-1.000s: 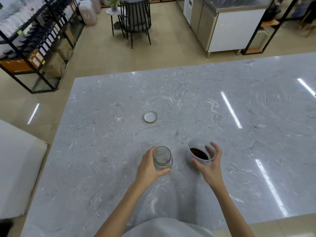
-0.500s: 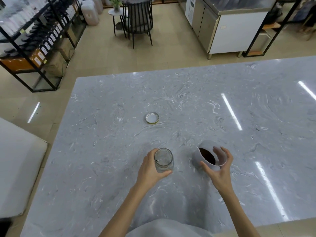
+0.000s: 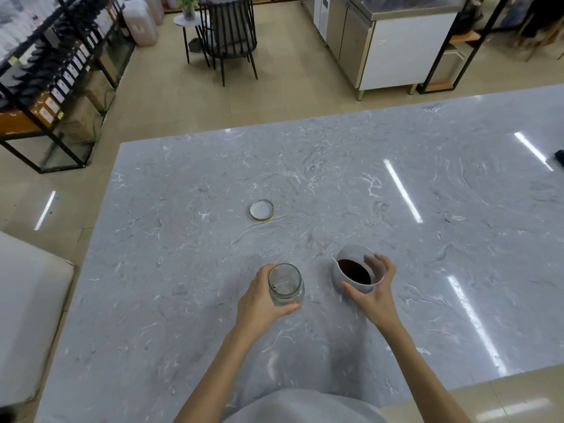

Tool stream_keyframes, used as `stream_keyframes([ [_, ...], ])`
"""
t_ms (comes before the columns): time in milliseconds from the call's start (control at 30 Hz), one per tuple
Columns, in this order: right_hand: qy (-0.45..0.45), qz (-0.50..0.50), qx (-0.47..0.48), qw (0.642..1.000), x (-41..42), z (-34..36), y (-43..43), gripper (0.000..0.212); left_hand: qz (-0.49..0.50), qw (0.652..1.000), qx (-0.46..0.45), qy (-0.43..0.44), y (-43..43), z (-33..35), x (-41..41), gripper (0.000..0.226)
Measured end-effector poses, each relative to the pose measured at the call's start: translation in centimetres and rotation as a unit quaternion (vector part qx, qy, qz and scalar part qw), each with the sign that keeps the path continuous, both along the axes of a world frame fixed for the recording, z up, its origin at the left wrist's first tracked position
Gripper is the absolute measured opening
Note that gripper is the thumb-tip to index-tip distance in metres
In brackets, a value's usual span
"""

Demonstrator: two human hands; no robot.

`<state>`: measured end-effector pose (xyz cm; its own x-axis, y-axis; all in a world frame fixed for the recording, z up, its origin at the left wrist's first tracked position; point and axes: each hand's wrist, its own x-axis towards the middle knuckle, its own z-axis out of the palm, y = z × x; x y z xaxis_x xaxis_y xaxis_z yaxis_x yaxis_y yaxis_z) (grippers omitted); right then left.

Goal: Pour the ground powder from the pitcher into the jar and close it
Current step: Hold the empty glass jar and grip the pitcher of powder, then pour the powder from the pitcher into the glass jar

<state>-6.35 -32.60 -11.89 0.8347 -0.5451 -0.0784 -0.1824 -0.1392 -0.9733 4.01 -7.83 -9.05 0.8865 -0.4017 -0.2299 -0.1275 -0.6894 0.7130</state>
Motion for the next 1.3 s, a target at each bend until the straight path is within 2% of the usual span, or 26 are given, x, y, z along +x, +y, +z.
stream_keyframes([
  [200, -0.006, 0.007, -0.011, 1.000, 0.3, -0.2, -0.4, 0.100, -0.010, 0.999, 0.033, 0.004, -0.4, 0.6, 0.9, 0.092],
  [300, -0.019, -0.001, -0.001, 1.000, 0.6, 0.6, -1.0, 0.095, -0.007, 1.000, 0.009, 0.010, -0.7, 0.8, 0.8, 0.095],
  [433, -0.033, 0.008, -0.019, 0.999, 0.4, 1.3, -1.6, 0.102, -0.001, 1.000, -0.023, 0.008, -1.0, 1.0, 0.7, 0.088],
  [600, -0.004, 0.012, -0.032, 0.999, -0.6, 0.9, -0.8, 0.091, 0.001, 0.999, -0.042, 0.003, -1.2, 1.7, 0.4, 0.084],
  [700, 0.011, 0.033, -0.059, 0.998, 0.4, 3.0, -1.5, 0.091, -0.009, 0.999, -0.036, -0.004, -1.6, 3.0, 0.5, 0.076],
  [867, -0.018, 0.079, -0.114, 0.990, 3.6, 11.2, -3.8, 0.092, -0.028, 0.998, -0.012, -0.051, -3.3, 8.0, 2.6, 0.083],
  [1033, -0.044, 0.158, -0.257, 0.952, 6.4, 22.9, -5.5, 0.088, -0.030, 0.990, 0.022, -0.136, -5.0, 14.7, 4.9, 0.094],
  [1233, -0.021, 0.232, -0.457, 0.859, 8.8, 34.4, -5.1, 0.083, -0.001, 0.979, 0.012, -0.205, -6.4, 21.4, 6.3, 0.089],
  [1300, -0.023, 0.249, -0.495, 0.832, 9.5, 37.0, -4.6, 0.081, 0.000, 0.975, 0.010, -0.222, -6.7, 22.9, 6.3, 0.087],
])
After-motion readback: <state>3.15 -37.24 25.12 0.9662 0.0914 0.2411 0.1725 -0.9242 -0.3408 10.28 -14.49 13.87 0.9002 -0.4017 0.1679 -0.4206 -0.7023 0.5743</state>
